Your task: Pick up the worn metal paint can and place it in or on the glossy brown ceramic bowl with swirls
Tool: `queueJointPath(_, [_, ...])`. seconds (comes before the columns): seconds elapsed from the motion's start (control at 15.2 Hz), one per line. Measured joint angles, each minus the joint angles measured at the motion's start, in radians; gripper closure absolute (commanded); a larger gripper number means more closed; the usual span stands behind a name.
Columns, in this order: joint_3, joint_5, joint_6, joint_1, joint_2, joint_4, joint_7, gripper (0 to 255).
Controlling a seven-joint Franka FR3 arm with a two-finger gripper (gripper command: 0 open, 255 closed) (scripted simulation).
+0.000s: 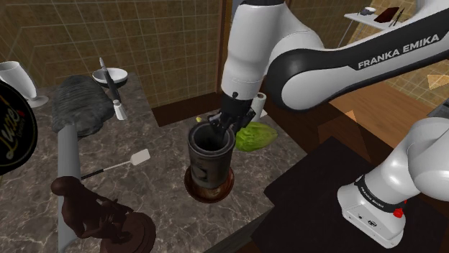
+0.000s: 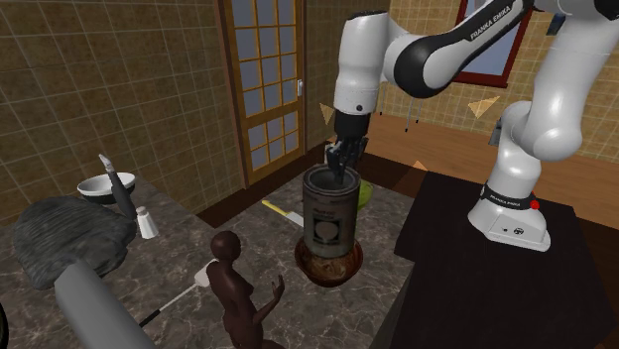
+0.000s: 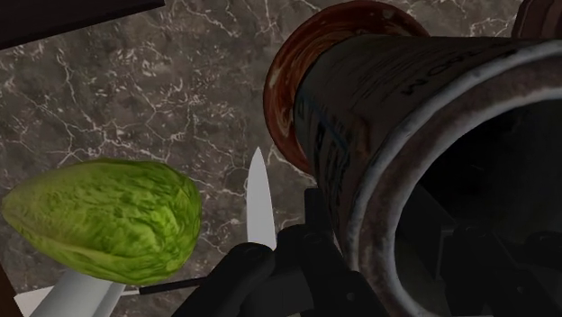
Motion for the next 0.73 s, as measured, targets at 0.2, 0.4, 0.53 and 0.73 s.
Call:
queueJointPath(0.2, [0.003,-0.011,0.039,0.0,0.022,-0.019,0.008,255])
queueJointPath(0.4, [0.004,-0.018,0.075,0.001,0.038,-0.04,0.013,255])
queueJointPath(0.53, [0.004,-0.022,0.084,0.001,0.044,-0.043,0.014,255])
queueJointPath(0.73, [0.004,-0.023,0.087,0.001,0.046,-0.044,0.015,255])
